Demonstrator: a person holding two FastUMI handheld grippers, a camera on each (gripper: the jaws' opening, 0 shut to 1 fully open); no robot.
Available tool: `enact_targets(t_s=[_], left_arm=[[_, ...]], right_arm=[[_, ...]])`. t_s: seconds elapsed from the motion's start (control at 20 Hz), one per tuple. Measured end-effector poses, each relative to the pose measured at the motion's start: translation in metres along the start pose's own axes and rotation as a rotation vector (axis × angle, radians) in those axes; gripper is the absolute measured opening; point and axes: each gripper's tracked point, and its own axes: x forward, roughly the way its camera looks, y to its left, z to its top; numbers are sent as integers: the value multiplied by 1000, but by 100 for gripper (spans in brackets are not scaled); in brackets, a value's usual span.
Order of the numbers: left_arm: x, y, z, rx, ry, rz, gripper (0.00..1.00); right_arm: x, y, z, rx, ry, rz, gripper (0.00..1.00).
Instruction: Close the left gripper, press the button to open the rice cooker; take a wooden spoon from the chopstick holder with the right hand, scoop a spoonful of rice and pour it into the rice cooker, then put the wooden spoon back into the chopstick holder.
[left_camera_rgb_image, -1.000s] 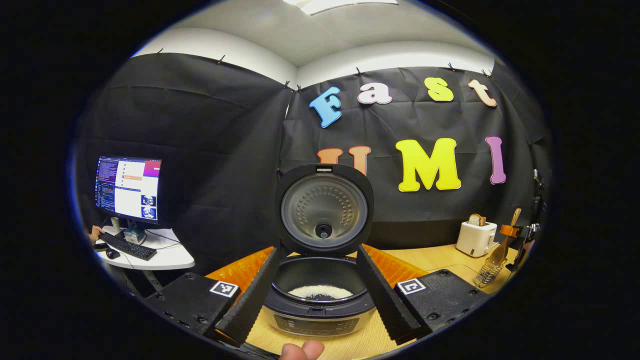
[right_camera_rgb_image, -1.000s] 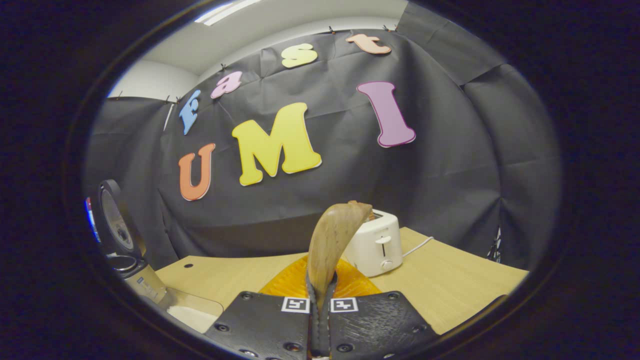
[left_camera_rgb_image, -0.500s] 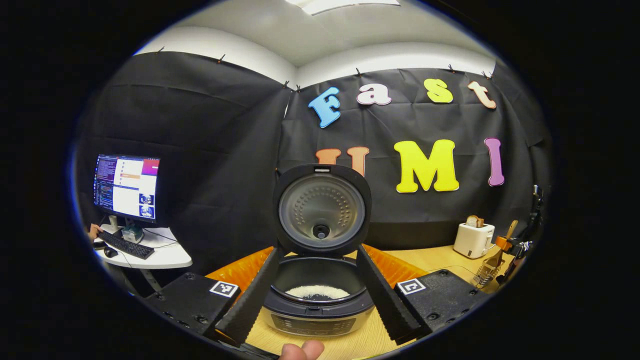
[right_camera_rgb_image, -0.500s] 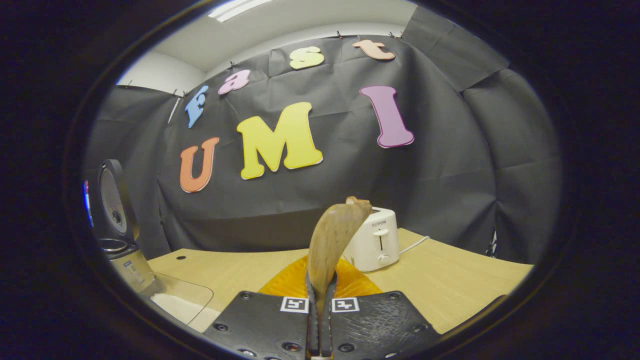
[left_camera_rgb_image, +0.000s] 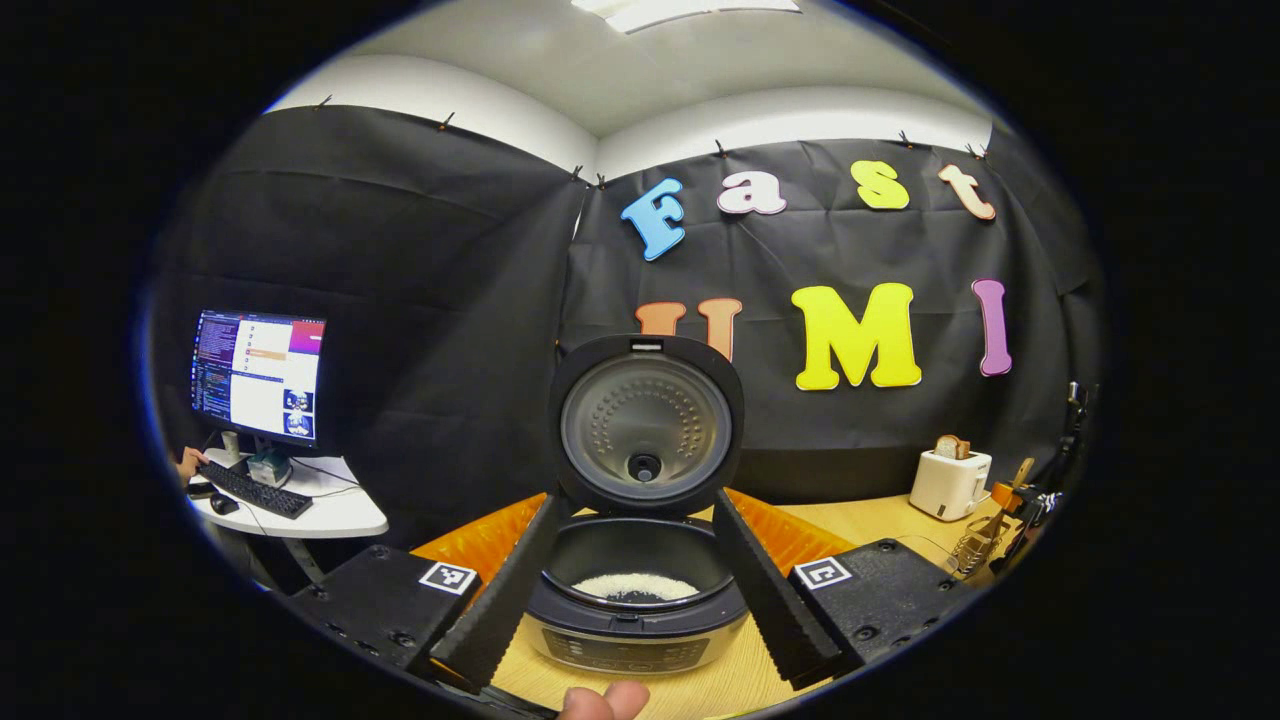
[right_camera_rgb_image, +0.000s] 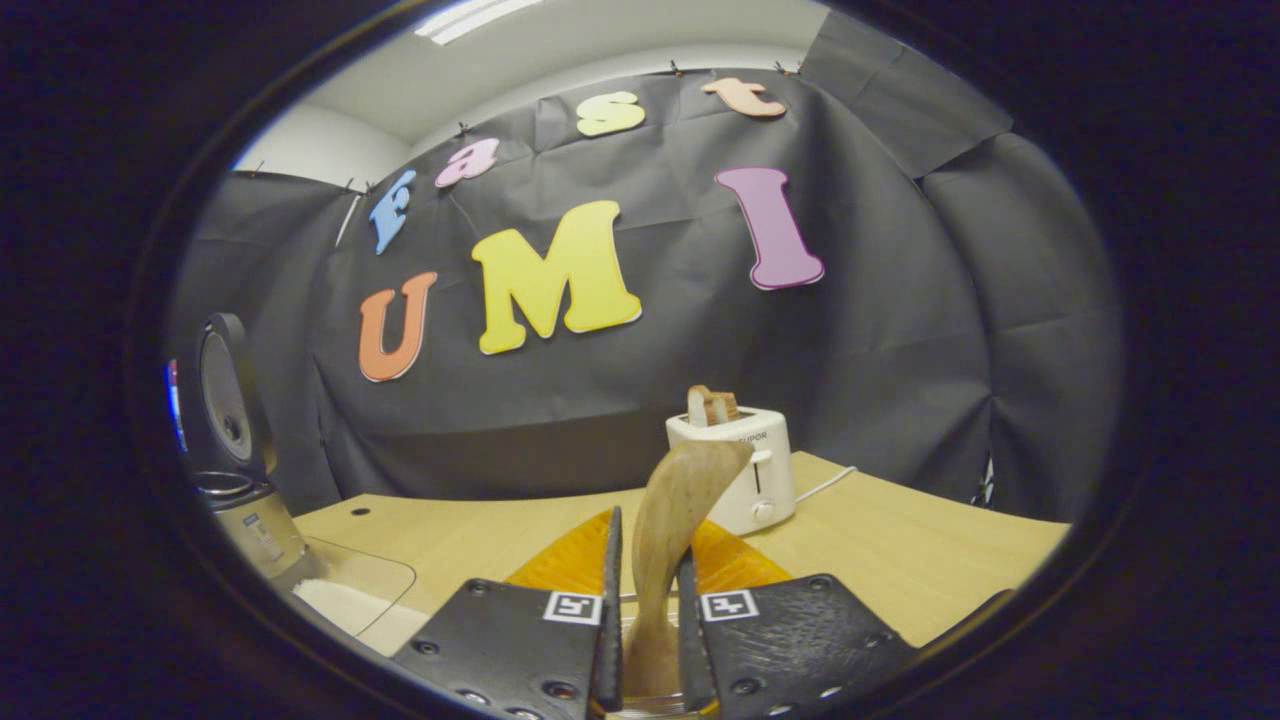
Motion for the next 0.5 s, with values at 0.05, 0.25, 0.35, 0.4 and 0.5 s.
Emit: enact_targets(t_s=[0.05,0.25,0.35,0.4,0.5], left_arm=[[0,-3,1,4,-3,-1,99],[2,-19,-5,23,15,-16,99],[3,-25,-9,20,32,-19,99],[4,-29,-8,19,37,-26,99],[6,-35,-2,22,31,-40,99]], right_arm=[[-1,-1,1,-9,-2,7,31],[-3,-4,4,-45,7,24,78],[-4,-10,11,-63,-6,12,87],[-7,-13,16,-62,-16,8,95],[-10,-16,25,-48,-30,4,91]])
